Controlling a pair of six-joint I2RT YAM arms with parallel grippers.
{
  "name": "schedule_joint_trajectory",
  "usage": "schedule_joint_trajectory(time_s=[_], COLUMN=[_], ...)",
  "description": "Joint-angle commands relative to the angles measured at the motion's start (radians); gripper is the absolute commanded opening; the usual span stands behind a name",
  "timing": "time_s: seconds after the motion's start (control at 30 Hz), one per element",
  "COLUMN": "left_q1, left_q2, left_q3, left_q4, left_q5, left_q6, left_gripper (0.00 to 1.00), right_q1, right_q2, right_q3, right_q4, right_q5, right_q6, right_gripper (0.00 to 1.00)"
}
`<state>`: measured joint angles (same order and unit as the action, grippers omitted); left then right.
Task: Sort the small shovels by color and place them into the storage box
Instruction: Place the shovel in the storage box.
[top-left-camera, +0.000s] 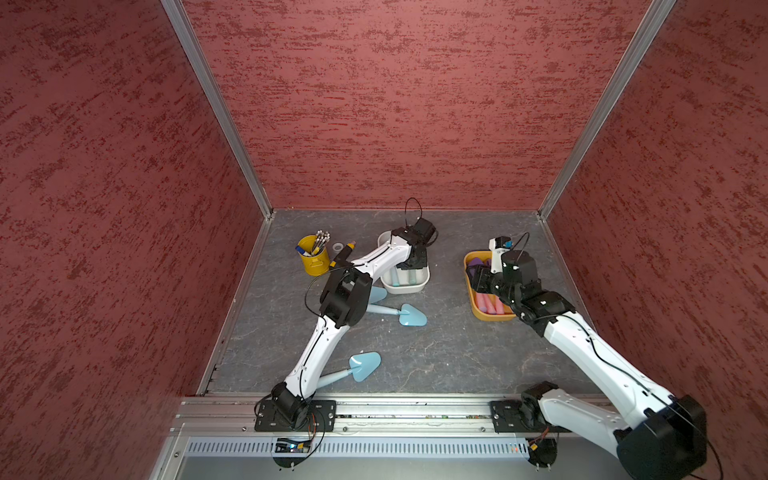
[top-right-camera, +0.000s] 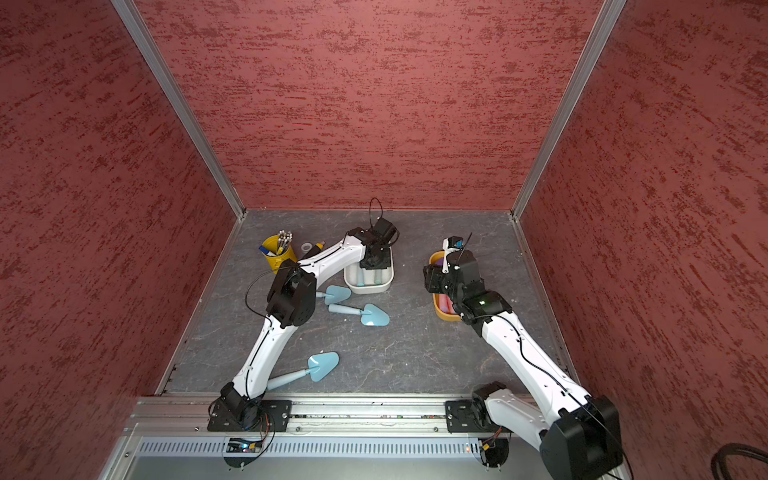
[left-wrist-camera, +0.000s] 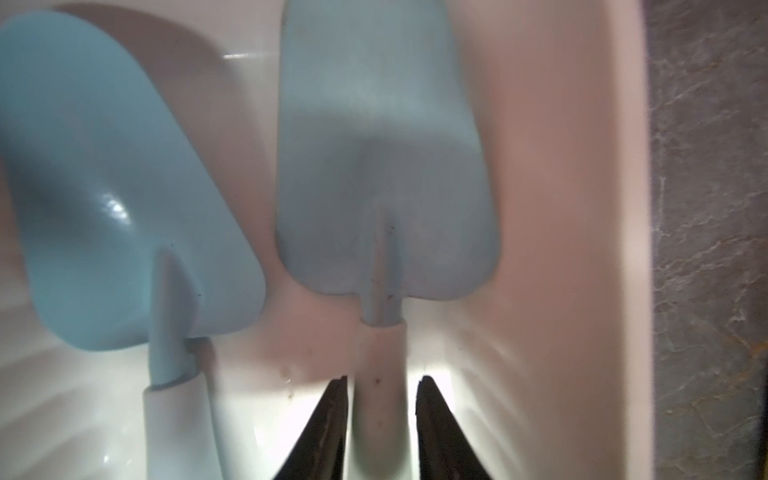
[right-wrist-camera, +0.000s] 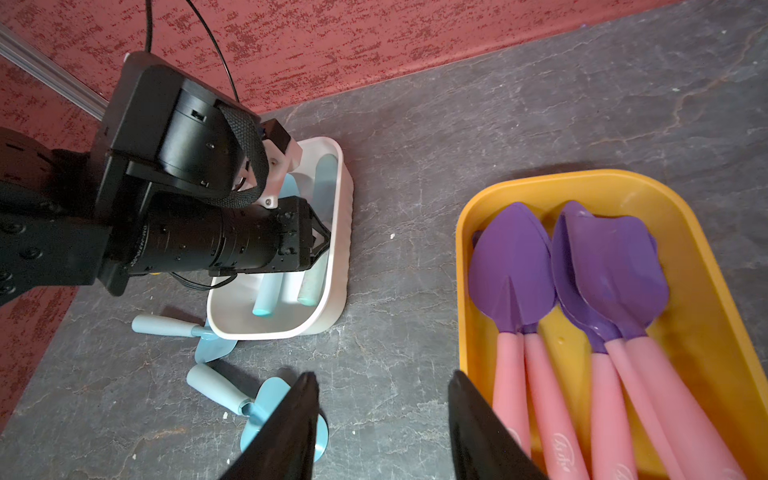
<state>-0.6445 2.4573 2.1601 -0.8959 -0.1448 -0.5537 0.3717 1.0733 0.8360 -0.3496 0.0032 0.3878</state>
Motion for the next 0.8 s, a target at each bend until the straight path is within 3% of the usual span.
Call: schedule_joint_trajectory(time_s=[0.0, 0.5, 0.77], left_q1=[-0.003, -0.004, -0.004], left_q2=[0.014, 0.01, 0.007], left_q3=[0.026, 0.023, 0.011], left_q4=[0.023, 0.02, 0.018], left_q5=[0.02, 0.04, 0.024], left_q6=[-0.007, -0.002, 0.011], left_gripper=[0.37, 0.41, 0.32], right_q1=[-0.004, -0.004, -0.004], right_q2=[0.007, 0.012, 0.016], right_q3=[-0.016, -0.014, -0.012], right_q4=[0.011, 0.017, 0.023], right_q5=[-0.009, -0.016, -0.022], right_q6=[0.007, 0.007, 0.008], right_gripper=[0.53, 0.53, 0.53])
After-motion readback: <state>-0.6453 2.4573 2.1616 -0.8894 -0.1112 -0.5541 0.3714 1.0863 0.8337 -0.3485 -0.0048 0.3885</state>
